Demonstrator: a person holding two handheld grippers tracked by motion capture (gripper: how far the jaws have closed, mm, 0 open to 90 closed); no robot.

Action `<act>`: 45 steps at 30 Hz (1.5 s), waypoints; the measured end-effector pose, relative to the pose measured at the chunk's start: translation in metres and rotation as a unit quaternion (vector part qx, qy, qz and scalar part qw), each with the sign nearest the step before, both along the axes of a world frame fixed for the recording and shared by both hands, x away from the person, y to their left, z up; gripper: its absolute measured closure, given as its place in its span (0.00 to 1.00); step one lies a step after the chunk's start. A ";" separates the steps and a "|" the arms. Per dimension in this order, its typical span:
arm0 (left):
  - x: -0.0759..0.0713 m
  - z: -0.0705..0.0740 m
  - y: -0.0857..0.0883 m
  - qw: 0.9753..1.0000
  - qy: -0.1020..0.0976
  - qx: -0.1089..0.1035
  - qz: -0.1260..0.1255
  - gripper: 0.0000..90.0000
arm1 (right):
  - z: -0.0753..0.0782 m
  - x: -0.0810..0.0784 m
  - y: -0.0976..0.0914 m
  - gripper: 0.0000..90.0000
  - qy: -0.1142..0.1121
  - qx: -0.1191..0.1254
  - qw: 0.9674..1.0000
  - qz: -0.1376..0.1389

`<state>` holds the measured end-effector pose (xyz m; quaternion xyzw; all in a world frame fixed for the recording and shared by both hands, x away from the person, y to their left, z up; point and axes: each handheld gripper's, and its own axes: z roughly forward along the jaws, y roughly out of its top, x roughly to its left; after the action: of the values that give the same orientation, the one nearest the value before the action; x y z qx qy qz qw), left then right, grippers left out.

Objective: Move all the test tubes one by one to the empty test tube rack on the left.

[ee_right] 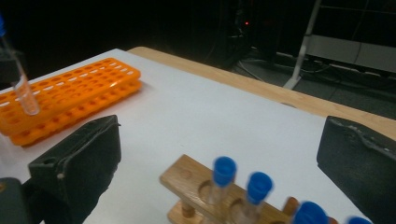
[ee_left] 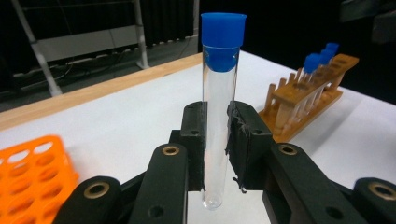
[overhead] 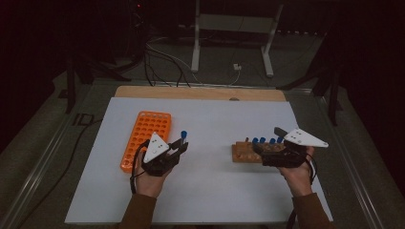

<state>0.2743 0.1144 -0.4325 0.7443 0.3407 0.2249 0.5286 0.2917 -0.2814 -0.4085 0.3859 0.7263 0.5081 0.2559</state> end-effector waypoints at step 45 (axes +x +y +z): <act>-0.017 -0.048 0.069 0.990 0.082 0.098 0.060 0.86 | 0.000 -0.007 -0.028 0.00 -0.006 0.022 1.000 -0.021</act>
<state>0.2575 0.1829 -0.4801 0.7865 0.4038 0.2267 0.4086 0.2847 -0.3099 -0.4083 0.4034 0.7050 0.5212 0.2620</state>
